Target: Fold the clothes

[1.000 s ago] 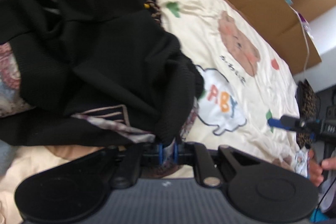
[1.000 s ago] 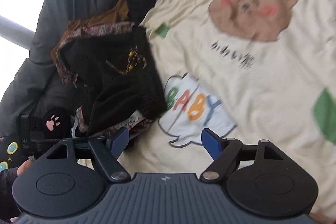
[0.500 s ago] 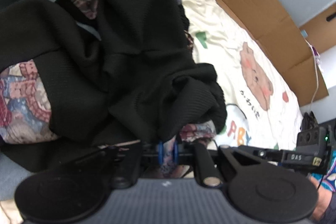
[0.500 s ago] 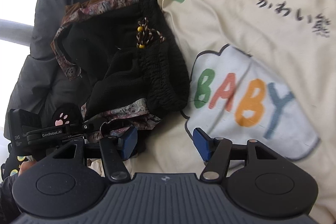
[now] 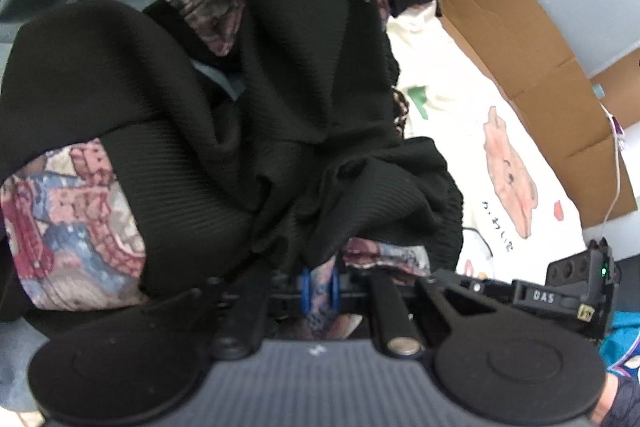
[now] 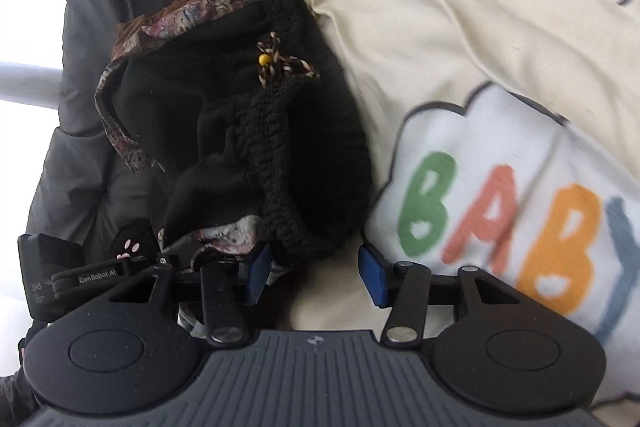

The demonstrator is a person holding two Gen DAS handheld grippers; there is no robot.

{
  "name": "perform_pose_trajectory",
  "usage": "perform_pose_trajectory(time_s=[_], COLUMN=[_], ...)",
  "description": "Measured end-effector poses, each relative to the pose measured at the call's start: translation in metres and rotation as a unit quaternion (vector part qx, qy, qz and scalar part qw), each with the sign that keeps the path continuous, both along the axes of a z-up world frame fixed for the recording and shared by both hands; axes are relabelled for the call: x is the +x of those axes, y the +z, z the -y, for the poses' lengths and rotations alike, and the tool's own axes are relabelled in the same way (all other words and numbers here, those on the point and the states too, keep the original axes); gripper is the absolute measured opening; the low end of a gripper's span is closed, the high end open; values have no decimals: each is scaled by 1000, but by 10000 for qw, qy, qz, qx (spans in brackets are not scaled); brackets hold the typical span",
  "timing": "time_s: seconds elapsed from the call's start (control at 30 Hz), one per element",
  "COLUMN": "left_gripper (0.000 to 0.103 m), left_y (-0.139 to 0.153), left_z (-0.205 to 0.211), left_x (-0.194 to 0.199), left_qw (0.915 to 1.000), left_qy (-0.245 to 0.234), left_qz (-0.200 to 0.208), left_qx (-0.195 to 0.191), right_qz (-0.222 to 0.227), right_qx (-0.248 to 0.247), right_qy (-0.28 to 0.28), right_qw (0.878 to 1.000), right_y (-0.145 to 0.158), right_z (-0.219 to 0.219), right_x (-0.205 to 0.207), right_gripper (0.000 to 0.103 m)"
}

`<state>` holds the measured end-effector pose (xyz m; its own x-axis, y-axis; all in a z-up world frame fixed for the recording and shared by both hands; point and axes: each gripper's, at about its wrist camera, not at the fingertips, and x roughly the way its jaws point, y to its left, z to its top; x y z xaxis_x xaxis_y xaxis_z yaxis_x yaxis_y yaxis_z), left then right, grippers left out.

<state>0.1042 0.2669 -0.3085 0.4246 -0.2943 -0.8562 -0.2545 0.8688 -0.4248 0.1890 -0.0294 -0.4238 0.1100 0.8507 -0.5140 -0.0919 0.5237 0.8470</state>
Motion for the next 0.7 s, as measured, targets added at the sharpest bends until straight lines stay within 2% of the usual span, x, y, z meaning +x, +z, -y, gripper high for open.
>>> perform_pose_trajectory(time_s=[0.03,0.13,0.2,0.27,0.37,0.5,0.7], left_gripper=[11,11,11,11,11,11,11], left_y=[-2,-8,-2,-2,3,2,2], left_z=[1,8,3,4,8,23,73], left_x=[0,1,-5,-7,-11,-16,-26], left_qw=[10000,10000,10000,9999,9997,9988,9947], left_qy=[-9,-31,-48,-78,-205,-430,-943], left_qz=[-12,-42,-68,-100,-110,-182,-247], left_qx=[1,44,43,19,37,-139,-334], right_qz=[2,-67,-80,-31,262,401,506], right_qx=[7,54,74,37,-144,-373,-728], right_qy=[18,-9,-70,-94,46,-29,-307], right_qw=[10000,10000,9999,9999,9995,9985,9956], right_y=[0,-2,-2,-1,12,25,41], right_z=[-3,-11,-14,-13,-10,7,41], right_x=[2,7,10,12,10,5,-2], right_gripper=[45,43,36,16,15,13,12])
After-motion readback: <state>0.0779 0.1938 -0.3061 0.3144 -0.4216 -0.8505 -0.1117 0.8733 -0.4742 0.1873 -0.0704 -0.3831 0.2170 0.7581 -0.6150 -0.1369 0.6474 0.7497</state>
